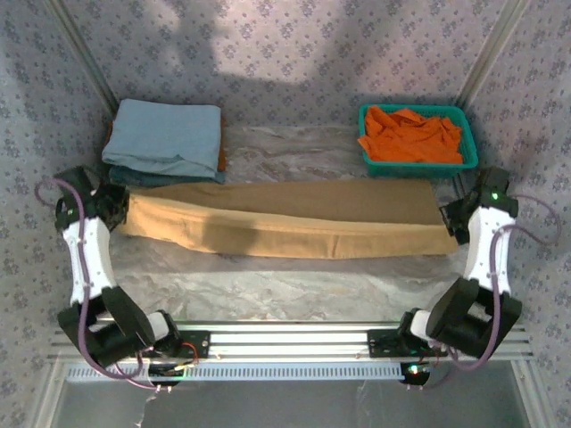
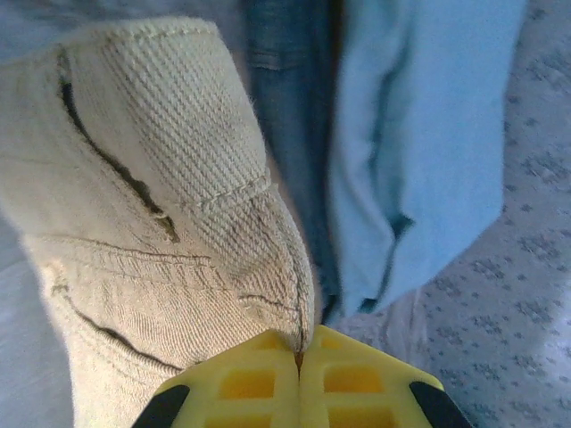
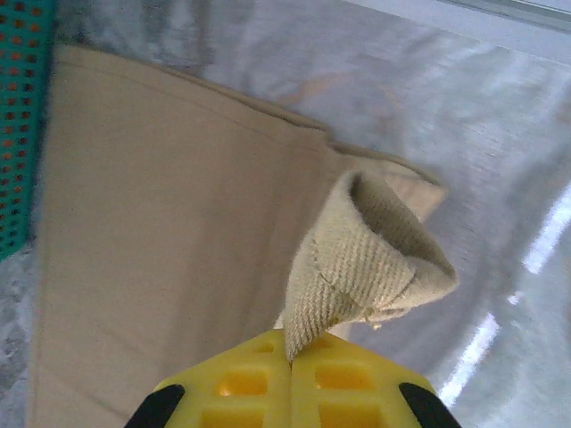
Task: Fold and stack the trousers
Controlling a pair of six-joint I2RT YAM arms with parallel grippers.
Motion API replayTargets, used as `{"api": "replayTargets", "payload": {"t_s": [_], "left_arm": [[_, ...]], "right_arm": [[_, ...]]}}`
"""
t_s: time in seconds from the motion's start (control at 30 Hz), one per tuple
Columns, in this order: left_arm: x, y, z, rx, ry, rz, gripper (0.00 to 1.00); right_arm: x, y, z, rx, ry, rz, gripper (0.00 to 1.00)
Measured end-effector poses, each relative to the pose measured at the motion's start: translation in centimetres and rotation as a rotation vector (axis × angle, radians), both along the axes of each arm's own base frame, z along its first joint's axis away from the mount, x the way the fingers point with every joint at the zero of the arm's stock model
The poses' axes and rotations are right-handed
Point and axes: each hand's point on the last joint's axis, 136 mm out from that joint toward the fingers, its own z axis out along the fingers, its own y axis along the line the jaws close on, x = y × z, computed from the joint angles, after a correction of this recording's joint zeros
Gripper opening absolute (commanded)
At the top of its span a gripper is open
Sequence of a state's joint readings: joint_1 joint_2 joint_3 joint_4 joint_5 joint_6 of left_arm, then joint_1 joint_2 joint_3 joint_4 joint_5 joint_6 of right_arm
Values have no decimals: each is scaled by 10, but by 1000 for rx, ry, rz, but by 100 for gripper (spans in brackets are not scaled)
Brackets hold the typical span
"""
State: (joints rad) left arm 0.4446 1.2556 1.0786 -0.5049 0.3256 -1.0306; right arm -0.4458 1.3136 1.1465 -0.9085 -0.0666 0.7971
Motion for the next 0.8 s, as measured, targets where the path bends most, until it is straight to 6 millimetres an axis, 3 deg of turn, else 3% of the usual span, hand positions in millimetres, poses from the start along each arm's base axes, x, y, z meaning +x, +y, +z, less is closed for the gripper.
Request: {"api": "replayTargets", "payload": {"t_s": [0.2, 0.33, 0.63, 0.77, 0.8], "left_arm": [[57, 2, 12, 37, 4, -61, 0], [70, 7, 5, 56, 30, -73, 0], [81, 16, -37, 72, 154, -106, 0], [91, 18, -45, 73, 177, -129, 0], [94, 19, -47, 72, 181, -134, 12]], "right_arm": [[70, -6, 4, 3, -31, 68, 0], [103, -8, -5, 14, -25, 98, 0], [137, 0, -26, 16, 16, 151, 0], [148, -1, -31, 10, 30, 165, 0], [151, -1, -32, 10, 33, 170, 0]]}}
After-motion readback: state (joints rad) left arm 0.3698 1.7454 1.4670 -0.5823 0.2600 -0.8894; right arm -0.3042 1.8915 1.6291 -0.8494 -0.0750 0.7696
